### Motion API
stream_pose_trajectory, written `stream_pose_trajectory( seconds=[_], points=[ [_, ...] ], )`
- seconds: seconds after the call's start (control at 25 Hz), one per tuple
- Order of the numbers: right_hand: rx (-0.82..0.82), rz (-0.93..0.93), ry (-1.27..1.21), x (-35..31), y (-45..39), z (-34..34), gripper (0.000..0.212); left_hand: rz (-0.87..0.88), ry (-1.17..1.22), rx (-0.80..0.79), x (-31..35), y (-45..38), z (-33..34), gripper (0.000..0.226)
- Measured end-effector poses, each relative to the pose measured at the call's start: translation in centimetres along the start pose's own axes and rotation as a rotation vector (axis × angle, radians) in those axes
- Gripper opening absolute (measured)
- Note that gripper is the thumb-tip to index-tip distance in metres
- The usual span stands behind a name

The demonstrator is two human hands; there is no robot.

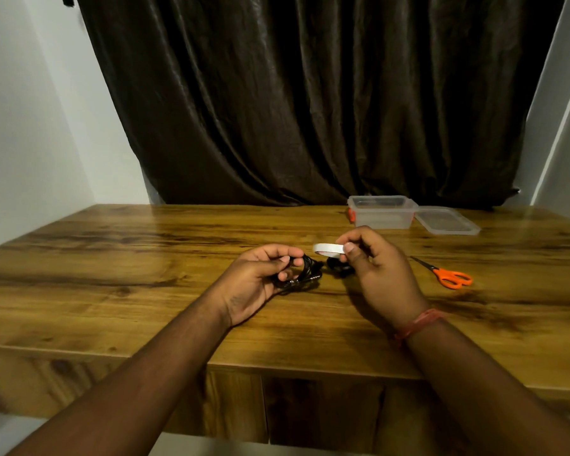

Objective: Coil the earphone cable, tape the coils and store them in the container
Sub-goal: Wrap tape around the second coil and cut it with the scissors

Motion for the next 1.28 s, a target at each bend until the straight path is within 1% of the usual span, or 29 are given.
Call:
stream_pose_trajectory(
  seconds=[0.12,0.28,0.44,0.6,0.72,0.8,0.92,1.04,1.28],
  points=[
    [-0.001,-0.079,0.114,-0.3,0.1,-0.1,0.026,-0.009,0.036,0.037,0.0,-0.1,0.0,0.025],
    [-0.079,-0.219,0.311,-0.6,0.4,0.6,0.030,-0.008,-0.003,0.084,0.1,-0.1,0.5,0.024],
    [-0.143,-0.223,0.367,-0.6,0.4,1.0,0.031,0.001,-0.063,0.107,0.2,0.0,0.7,0.031],
    [-0.109,-0.165,0.368,-0.7,0.4,1.7,0.021,-0.008,-0.088,0.053,-0.2,0.0,0.9,0.038],
    [-0.228,-0.157,0.422,-1.0,0.5,2.8,0.032,-0.007,-0.078,-0.013,-0.5,-0.1,0.9,0.046],
    [-0.273,-0.183,0.463,-1.0,0.6,3.2,0.035,-0.002,-0.068,-0.057,-0.6,-0.2,0.9,0.037],
    [-0.224,-0.178,0.443,-0.9,0.6,3.0,0.026,-0.003,-0.066,-0.086,-0.7,-0.2,0.9,0.024],
    [-0.181,-0.172,0.455,-0.8,0.5,2.9,0.019,-0.020,-0.053,-0.102,-0.6,-0.1,0.9,0.021],
    [-0.137,-0.179,0.585,-0.9,0.6,2.7,0.018,-0.126,0.050,-0.174,-0.3,0.1,0.8,0.020]
  ],
)
Point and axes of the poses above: each hand's wrist, its own y-axis away from the middle knuckle, its own z-axis out of the palm, x = y × z, the point moved 1 cm from there along -y, towards the middle knuckle, and after that the axes turned 1 degree about z, right-handed, at the moved point
